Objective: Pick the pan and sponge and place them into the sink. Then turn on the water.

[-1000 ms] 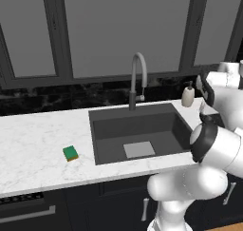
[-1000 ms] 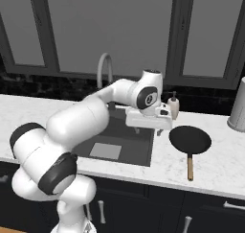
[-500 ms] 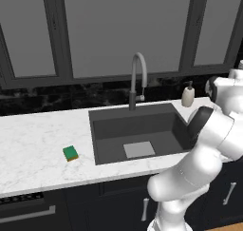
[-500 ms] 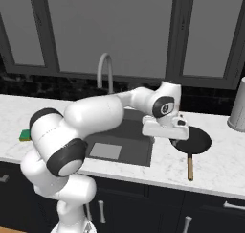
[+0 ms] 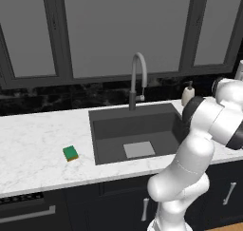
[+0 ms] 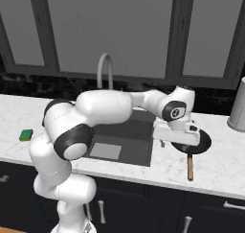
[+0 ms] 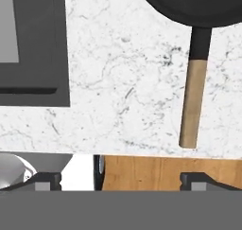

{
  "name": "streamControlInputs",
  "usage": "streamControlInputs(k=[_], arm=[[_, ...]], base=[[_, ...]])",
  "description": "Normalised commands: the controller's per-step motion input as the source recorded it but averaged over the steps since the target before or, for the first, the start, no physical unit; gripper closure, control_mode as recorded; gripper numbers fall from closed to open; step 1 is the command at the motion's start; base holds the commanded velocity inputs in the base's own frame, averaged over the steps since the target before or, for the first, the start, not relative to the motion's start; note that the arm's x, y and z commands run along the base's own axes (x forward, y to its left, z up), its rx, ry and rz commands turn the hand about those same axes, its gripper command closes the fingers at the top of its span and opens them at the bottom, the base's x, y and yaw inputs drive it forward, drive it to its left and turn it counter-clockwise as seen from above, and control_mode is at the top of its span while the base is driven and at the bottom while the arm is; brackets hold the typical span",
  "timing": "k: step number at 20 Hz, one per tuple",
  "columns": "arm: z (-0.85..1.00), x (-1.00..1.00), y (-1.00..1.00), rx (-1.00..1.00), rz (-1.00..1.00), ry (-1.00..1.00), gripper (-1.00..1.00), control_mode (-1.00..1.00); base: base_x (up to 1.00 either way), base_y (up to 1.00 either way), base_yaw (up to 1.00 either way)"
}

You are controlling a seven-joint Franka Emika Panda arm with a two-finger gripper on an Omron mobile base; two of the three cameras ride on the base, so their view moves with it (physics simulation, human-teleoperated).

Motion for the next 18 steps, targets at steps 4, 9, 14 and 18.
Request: streamControlInputs(k=[4,9,14,18], arm=[[-0.40,0.11,-0.35,0.00,-0.01,0.00,-1.00,-1.00],[-0.37,0.11,-0.22,0.00,0.00,0.00,-1.00,-1.00],[-0.38,0.28,-0.22,0.00,0.00,0.00,-1.00,-1.00],[-0.43,0.32,-0.07,0.00,0.00,0.00,-1.00,-1.00]], base=[[0.00,0.00,0.00],[0.00,0.00,0.00],[0.00,0.00,0.00],[0.00,0.00,0.00]])
